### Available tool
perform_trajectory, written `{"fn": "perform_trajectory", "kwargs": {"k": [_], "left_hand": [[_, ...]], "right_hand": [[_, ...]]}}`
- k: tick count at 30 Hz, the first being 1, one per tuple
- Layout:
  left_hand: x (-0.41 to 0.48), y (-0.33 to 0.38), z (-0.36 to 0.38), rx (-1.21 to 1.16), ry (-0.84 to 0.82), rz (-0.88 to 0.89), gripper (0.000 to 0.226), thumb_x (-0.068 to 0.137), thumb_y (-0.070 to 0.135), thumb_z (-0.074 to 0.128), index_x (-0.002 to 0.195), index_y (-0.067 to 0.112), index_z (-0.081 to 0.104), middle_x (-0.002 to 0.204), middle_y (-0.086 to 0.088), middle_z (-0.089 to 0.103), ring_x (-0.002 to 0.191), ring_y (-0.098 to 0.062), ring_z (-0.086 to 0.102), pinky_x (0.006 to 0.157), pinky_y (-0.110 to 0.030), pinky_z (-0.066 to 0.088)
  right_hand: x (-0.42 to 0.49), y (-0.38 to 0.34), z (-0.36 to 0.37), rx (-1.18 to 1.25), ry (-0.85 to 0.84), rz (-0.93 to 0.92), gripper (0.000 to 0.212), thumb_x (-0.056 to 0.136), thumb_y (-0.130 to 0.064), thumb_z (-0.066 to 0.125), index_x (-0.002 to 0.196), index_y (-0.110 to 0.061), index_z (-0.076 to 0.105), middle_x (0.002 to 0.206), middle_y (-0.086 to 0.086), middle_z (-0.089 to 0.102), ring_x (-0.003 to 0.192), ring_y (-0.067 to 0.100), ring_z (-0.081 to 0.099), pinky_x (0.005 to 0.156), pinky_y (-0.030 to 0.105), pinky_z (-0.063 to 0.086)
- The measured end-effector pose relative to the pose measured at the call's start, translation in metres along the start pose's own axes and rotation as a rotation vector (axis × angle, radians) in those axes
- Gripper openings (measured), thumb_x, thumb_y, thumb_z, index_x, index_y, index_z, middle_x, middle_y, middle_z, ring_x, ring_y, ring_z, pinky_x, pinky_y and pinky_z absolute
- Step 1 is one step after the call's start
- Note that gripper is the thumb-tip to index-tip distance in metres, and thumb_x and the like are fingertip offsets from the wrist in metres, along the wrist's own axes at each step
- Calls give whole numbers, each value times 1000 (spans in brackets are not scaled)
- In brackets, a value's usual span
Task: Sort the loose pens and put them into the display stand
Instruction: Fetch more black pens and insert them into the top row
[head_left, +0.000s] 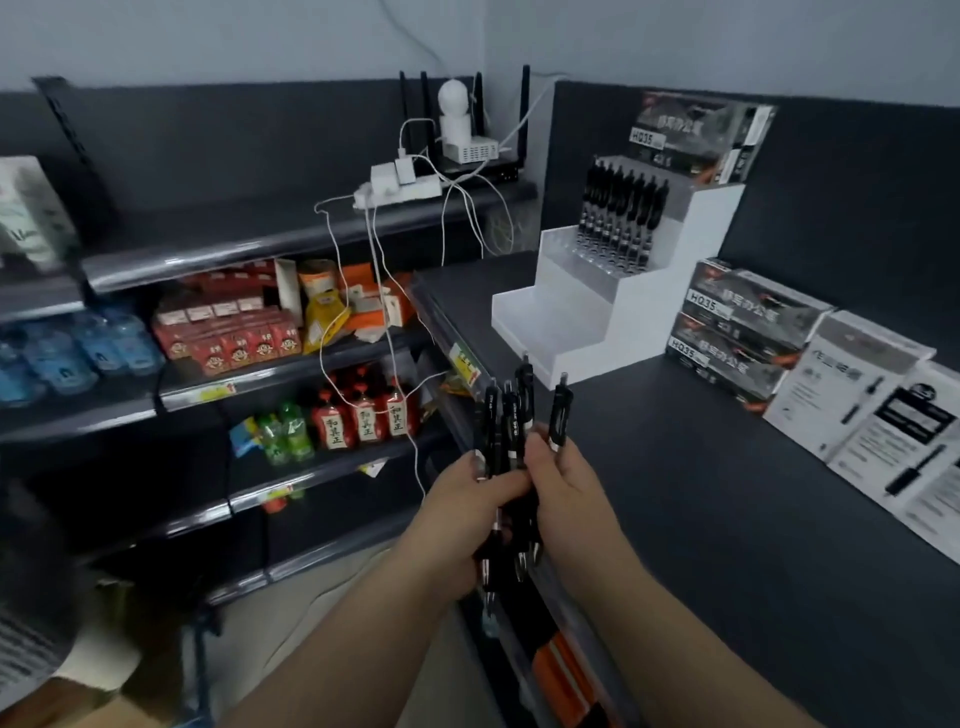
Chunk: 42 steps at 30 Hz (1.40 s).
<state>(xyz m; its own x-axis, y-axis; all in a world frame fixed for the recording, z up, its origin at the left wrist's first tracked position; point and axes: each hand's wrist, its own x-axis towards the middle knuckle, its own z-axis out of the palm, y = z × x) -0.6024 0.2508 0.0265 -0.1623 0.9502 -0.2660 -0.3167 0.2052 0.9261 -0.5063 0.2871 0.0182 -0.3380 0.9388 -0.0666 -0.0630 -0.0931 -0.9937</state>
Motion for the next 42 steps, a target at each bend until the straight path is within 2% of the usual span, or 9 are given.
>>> {"fn": "perform_trajectory", "kwargs": {"k": [3,7,12,15,19,26,30,34,42], "left_hand": [[38,17,-20,-60,7,10,12,88,7,61,95,10,69,84,-11,74,72,-22,71,60,-31,55],[98,43,-53,-26,3,24,14,85,9,65,98,4,63,79,-13,71,70,-27,65,69,-39,51],[172,85,-83,13,-125,2,11,85,9,65,96,6,64,69,-4,70,63,-17,65,57,-26,49],[207,103,-88,45,-197,-6,4,87,9,63,85,12,64,68,-1,71,68,-17,63,49,-24,40],[238,114,-80,93,-286,-12,11,87,10,63,98,8,64,68,1,70,55,-10,62,49,-24,40],[274,126,-48,134,-349,78,13,81,9,69,91,14,63,91,-9,72,71,-18,63,58,-29,42],[288,135,-30,185,-375,134,17,79,10,71,93,13,62,103,-18,70,76,-21,61,63,-33,42],[303,139,-20,195,-344,174,18,78,10,73,93,13,63,101,-18,70,80,-24,62,72,-41,44],[317,144,-5,220,-368,186,23,78,12,73,99,7,65,91,-12,69,79,-24,61,64,-34,43]], "right_hand": [[44,-3,14,-78,134,-82,14,97,-28,45,94,-27,59,91,-1,69,86,14,67,80,38,54],[100,-13,30,-179,292,-105,21,96,-32,45,78,-23,51,62,-2,49,51,9,44,51,28,38],[159,-30,51,-124,399,-43,23,98,-36,38,84,-19,44,60,-1,39,46,11,31,42,26,26],[180,-41,56,-55,512,-54,15,99,-25,33,96,-16,45,66,1,42,47,12,33,44,27,26],[194,-55,42,-165,667,-76,16,99,-27,38,99,-14,48,70,3,46,54,13,43,47,22,33],[214,-97,-23,-307,930,-365,16,92,-26,58,81,-18,66,54,-15,54,46,-2,41,53,16,37],[228,-121,-58,-417,1096,-475,22,90,-28,60,108,-18,67,85,-9,69,71,2,60,68,19,47],[244,-131,-77,-531,1127,-511,29,93,-24,56,120,-15,61,89,-9,65,76,3,59,72,14,45],[253,-124,-84,-815,1104,-493,29,95,-20,52,122,-10,58,100,1,67,91,16,61,82,29,49]]}}
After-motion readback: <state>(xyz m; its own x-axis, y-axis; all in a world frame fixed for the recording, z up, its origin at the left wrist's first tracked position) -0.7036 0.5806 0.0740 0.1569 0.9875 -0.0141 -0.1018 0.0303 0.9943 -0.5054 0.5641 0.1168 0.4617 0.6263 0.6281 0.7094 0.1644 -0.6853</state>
